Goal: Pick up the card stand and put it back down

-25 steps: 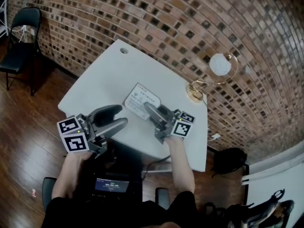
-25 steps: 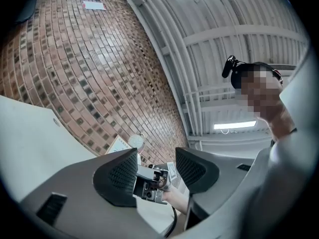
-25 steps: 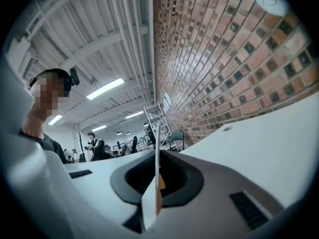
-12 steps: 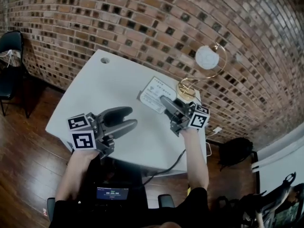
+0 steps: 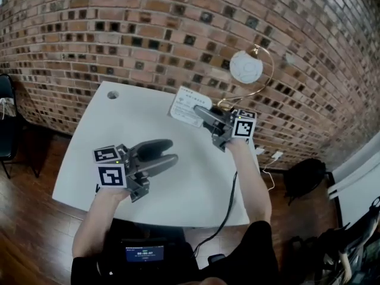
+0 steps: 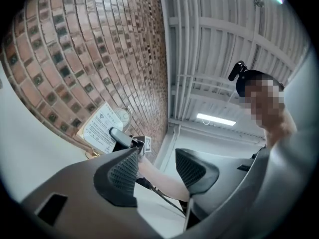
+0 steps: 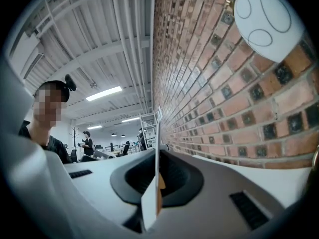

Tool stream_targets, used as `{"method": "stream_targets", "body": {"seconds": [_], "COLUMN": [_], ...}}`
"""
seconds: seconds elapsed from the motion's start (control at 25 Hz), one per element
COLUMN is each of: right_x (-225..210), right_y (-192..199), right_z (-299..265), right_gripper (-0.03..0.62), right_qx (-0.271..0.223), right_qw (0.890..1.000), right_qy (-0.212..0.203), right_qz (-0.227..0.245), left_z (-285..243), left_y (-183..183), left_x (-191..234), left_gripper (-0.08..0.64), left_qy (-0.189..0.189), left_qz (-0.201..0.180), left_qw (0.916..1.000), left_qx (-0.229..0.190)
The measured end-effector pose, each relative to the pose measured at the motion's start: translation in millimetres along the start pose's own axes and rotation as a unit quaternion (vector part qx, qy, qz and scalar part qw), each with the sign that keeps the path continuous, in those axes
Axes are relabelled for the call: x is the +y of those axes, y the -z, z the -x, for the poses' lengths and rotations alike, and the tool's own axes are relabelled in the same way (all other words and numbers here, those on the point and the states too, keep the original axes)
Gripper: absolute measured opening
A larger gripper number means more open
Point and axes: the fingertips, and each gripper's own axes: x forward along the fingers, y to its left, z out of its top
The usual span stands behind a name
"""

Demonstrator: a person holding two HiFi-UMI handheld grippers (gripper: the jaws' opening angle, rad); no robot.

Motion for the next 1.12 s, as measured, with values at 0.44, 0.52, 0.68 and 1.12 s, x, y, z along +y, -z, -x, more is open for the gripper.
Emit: {"method": "stream_targets", "body": {"seconds": [0.44,0.52,0.68,1.12], "right_x": [-95.1,-110.7,-136.3,-179.9], "right_y": [20.9,22.8,24.1,56.0], "right_z": [-18.0,-21.4,-25.9,-67.0], "right_gripper": [0.028,0.028,0.028,0.028], "right_qx": [0.028,0.031,0.028,0.051], "right_qw": [0.999,0.999,0.999,0.998], "right_qy": [0.007,0.005,0.005,-0.020], "right_qz": [-0.026,-0.024,-0.021,-0.032], "left_z": [-27.7,-29.8,-28.5,-13.4], "left_y": [1.4,4.5,9.3,17.3], "left_x": [54.6,59.2,72.4,109.5], "left_gripper": [0.224,0.224,0.224,0.224], "left_qy": [-0.011,-0.007,-0.013,-0.044], "left_qz": [-0.015,-0.010,0.004,0.043], "left_qw": [0.9986,0.9980,0.9979,0.9972], "left_qx": [0.050,0.062,0.064,0.042]}}
